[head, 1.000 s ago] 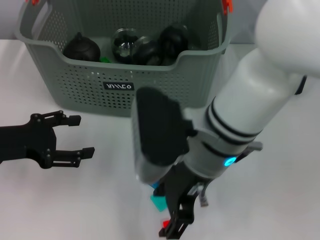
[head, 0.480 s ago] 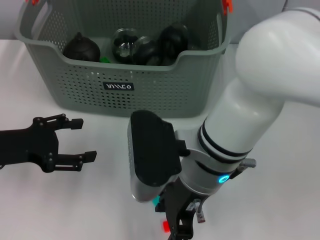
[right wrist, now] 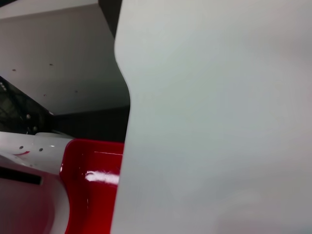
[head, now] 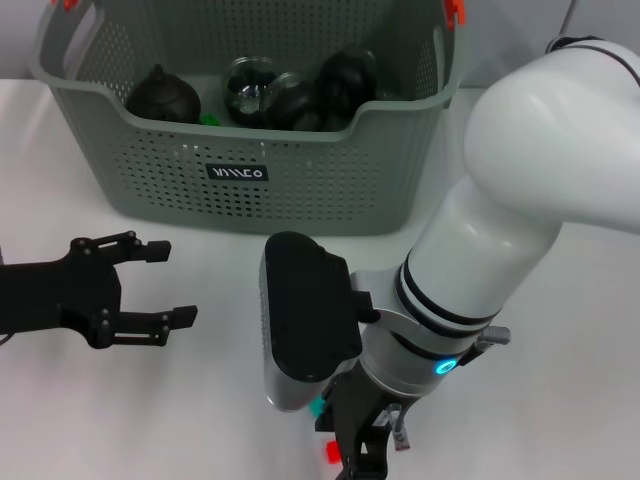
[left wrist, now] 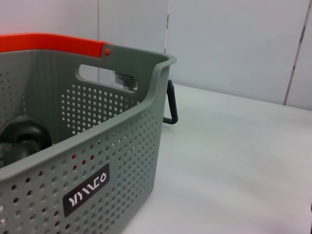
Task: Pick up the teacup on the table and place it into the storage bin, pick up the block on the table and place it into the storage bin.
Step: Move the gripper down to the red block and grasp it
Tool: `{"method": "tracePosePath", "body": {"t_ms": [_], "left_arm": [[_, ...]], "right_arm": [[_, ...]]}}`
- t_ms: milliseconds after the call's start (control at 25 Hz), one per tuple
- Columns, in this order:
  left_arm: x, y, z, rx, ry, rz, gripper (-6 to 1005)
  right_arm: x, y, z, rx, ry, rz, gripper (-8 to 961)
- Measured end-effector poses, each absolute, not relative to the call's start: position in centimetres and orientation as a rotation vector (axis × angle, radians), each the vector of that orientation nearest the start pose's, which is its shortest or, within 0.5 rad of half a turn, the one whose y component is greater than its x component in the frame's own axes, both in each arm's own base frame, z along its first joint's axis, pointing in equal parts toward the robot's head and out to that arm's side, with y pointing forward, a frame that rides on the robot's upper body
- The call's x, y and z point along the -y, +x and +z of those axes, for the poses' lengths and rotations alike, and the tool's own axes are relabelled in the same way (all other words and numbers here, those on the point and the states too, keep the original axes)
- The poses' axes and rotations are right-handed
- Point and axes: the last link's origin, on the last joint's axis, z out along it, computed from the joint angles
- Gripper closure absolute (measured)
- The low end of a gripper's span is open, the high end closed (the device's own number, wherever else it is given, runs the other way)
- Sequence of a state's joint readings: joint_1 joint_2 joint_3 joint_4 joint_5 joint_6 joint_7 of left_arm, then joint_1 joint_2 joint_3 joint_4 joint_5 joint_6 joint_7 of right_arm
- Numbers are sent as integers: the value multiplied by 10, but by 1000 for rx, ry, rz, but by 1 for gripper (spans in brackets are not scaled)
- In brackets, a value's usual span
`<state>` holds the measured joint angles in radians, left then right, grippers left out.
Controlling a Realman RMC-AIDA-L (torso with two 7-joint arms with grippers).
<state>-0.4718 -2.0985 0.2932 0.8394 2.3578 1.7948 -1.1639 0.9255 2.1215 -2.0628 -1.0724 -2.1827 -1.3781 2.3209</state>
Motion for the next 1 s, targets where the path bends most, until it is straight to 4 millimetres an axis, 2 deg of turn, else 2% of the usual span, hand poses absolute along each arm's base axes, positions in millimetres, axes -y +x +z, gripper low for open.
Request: {"method": "tracePosePath", "body": {"t_ms": [1000], "left_arm": [[-288, -310, 41, 452, -2709, -524, 95]], "right_arm": [[-285, 106, -154, 67, -3186, -828, 258]]}}
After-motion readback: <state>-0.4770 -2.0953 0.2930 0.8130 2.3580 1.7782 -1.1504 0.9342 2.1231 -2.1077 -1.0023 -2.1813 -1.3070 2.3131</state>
